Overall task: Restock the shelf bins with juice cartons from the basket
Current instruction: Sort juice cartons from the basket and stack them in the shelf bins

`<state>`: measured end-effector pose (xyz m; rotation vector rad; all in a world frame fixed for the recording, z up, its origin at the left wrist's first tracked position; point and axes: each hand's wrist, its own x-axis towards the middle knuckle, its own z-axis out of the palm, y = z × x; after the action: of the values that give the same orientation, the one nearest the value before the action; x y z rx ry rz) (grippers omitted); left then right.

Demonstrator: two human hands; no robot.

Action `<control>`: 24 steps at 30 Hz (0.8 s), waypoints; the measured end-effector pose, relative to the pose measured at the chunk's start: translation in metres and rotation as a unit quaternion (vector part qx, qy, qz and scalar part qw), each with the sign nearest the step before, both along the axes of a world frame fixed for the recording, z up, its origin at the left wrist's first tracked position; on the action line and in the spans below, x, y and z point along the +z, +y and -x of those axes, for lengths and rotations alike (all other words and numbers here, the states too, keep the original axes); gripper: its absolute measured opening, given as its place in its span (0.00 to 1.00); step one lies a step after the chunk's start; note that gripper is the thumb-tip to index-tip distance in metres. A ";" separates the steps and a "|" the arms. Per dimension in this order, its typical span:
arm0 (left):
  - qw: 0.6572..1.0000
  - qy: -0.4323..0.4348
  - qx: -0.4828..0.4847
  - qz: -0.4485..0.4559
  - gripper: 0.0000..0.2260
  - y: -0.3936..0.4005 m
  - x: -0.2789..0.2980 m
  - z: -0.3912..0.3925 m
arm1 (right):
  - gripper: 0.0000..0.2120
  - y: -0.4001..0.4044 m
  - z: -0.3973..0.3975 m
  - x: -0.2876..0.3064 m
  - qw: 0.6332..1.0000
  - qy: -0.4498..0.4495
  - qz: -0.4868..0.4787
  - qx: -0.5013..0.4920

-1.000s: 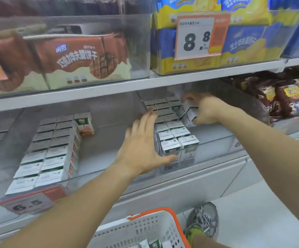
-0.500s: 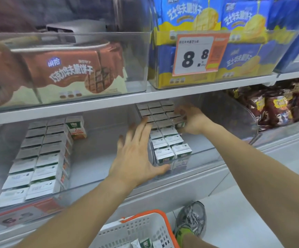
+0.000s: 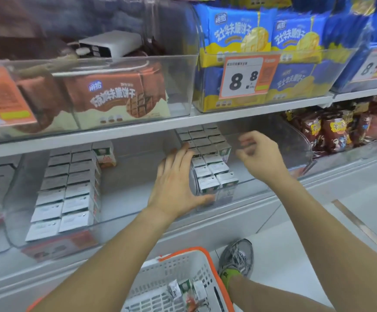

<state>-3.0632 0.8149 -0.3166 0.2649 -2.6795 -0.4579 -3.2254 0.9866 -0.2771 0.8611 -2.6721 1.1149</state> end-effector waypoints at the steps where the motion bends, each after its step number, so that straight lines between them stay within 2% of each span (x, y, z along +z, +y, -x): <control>1: 1.000 0.011 -0.006 0.001 0.48 0.001 0.002 -0.004 | 0.10 0.006 -0.025 -0.001 0.999 0.009 0.049 0.000; 3: 0.997 0.072 -0.029 -0.010 0.40 0.008 0.004 -0.021 | 0.06 0.012 -0.073 -0.009 0.993 0.012 0.119 0.022; 5: 0.981 0.185 -0.049 -0.030 0.23 0.021 -0.004 -0.056 | 0.07 0.010 -0.113 -0.028 0.988 -0.013 0.145 0.051; 6: 0.973 0.218 -0.053 -0.046 0.16 0.028 -0.015 -0.078 | 0.07 0.007 -0.130 -0.042 0.987 -0.033 0.146 0.067; 7: 0.973 0.215 -0.056 -0.070 0.11 0.034 -0.032 -0.102 | 0.07 0.003 -0.145 -0.060 0.985 -0.061 0.140 0.081; 9: 0.982 0.124 -0.038 -0.135 0.05 0.036 -0.078 -0.147 | 0.08 -0.006 -0.169 -0.099 0.980 -0.135 0.102 0.104; 11: 0.980 -0.002 0.024 -0.196 0.05 0.027 -0.130 -0.189 | 0.07 -0.016 -0.187 -0.141 0.968 -0.208 0.020 0.141; 14: 0.950 -0.124 0.113 -0.262 0.08 0.011 -0.194 -0.245 | 0.11 -0.030 -0.206 -0.201 0.928 -0.286 -0.131 0.198; 17: 0.911 -0.216 0.161 -0.312 0.10 0.005 -0.236 -0.286 | 0.16 -0.040 -0.220 -0.252 0.890 -0.307 -0.263 0.209; 20: 0.876 -0.277 0.184 -0.350 0.15 0.007 -0.269 -0.310 | 0.21 -0.046 -0.231 -0.288 0.869 -0.304 -0.337 0.196; 24: 0.850 -0.281 0.230 -0.381 0.17 0.012 -0.297 -0.320 | 0.34 -0.050 -0.236 -0.324 0.863 -0.284 -0.378 0.179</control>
<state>-2.7436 0.8269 -0.6135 1.4235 -2.6444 -1.4453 -2.9892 0.9365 -0.6012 1.3543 -3.6492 0.3185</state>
